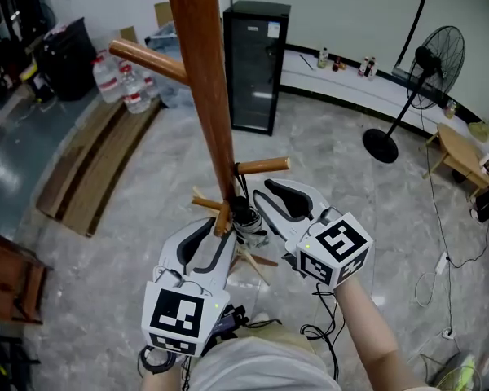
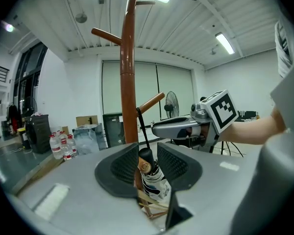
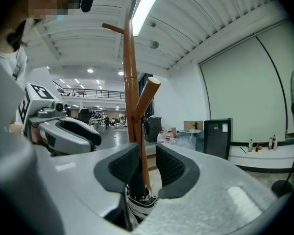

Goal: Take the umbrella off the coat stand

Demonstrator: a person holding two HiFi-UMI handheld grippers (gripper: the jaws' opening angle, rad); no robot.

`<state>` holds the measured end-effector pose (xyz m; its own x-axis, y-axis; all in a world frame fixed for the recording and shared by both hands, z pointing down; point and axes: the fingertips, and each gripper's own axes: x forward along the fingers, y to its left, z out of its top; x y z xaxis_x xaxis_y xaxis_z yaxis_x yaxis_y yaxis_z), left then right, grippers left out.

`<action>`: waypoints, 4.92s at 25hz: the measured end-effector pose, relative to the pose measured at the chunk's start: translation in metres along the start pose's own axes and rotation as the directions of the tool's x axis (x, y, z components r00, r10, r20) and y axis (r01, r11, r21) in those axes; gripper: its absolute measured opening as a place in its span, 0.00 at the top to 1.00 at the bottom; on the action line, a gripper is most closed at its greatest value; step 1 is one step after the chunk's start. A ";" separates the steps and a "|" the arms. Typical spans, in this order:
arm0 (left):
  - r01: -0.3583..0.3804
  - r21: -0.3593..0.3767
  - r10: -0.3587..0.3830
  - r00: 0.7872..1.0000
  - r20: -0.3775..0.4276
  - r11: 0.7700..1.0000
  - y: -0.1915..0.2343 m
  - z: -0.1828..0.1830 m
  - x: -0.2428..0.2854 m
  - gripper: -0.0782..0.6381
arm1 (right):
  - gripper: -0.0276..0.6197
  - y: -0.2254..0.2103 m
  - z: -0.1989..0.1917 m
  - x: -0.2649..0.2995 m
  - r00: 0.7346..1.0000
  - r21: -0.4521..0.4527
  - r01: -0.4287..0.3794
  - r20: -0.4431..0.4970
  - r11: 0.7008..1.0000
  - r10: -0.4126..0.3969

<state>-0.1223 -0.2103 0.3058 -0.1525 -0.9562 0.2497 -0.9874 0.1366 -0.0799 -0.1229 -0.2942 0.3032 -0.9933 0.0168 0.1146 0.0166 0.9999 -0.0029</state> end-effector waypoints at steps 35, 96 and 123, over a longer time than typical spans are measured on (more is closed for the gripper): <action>-0.056 -0.013 0.056 0.998 -0.004 0.998 0.003 0.005 0.006 0.72 | 0.95 0.014 0.015 0.027 0.970 -0.106 -0.242 -0.015 0.964 0.242; 0.370 0.141 -0.389 0.910 0.142 0.918 -0.083 0.082 0.053 0.79 | 0.95 -0.003 0.061 -0.097 0.967 0.028 0.232 0.103 0.972 -0.234; 0.698 0.190 -0.714 0.700 0.020 0.690 -0.159 0.020 0.028 0.87 | 0.95 0.032 -0.013 -0.181 0.745 0.168 0.661 -0.028 0.732 -0.666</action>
<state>0.0316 -0.2642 0.3057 0.5988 -0.7723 0.2124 -0.7800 -0.6225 -0.0645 0.0589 -0.2657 0.2953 -0.7481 -0.6536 0.1150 -0.6632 0.7427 -0.0931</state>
